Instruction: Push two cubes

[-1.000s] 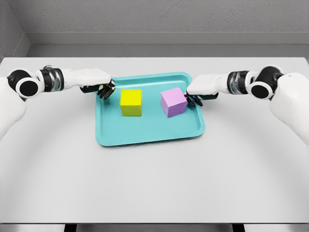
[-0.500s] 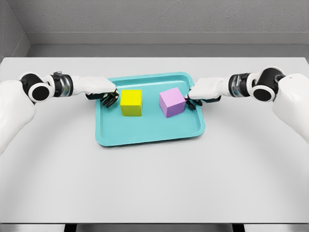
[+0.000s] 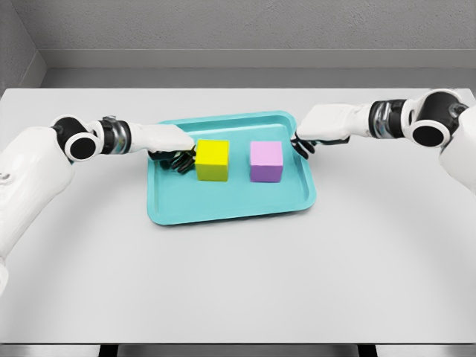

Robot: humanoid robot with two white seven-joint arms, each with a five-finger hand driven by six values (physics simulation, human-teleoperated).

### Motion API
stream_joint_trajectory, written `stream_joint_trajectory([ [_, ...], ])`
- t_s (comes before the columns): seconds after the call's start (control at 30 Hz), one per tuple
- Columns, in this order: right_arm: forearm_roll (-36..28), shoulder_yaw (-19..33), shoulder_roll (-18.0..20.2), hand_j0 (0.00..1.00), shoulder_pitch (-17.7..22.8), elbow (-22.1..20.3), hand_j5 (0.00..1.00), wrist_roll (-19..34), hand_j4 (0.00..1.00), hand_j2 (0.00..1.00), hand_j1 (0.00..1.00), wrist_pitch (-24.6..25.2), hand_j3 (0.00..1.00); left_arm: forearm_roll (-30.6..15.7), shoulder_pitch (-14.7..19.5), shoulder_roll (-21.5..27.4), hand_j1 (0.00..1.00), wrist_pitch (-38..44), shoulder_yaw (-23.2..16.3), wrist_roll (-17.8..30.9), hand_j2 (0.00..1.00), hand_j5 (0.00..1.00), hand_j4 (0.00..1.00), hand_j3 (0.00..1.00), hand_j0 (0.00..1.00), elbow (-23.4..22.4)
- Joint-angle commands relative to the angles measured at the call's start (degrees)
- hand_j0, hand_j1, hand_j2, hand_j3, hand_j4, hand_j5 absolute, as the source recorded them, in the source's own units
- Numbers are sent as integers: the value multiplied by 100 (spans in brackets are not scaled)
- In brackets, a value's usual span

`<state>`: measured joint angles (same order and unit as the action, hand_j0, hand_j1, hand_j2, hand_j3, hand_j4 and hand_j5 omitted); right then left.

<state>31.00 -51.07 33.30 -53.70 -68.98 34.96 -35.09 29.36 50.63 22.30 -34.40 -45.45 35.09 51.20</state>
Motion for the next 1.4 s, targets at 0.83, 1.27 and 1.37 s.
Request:
stream_joint_trajectory([
  [0.83, -121, 1179, 774, 89, 149, -90, 89, 4, 89, 89, 89, 9, 89, 17, 158, 28, 5, -60, 1073, -9, 5, 5, 5, 5, 5, -13],
  [1.27, -147, 985, 915, 16, 360, -143, 16, 4, 16, 16, 16, 9, 16, -1811, -325, 863, 6, -60, -104, -9, 6, 6, 6, 6, 6, 1710],
  [1.37, -182, 853, 871, 15, 360, -142, 15, 4, 15, 15, 15, 9, 15, -1969, -466, 898, 6, -60, -113, -9, 6, 6, 6, 6, 6, 1683],
])
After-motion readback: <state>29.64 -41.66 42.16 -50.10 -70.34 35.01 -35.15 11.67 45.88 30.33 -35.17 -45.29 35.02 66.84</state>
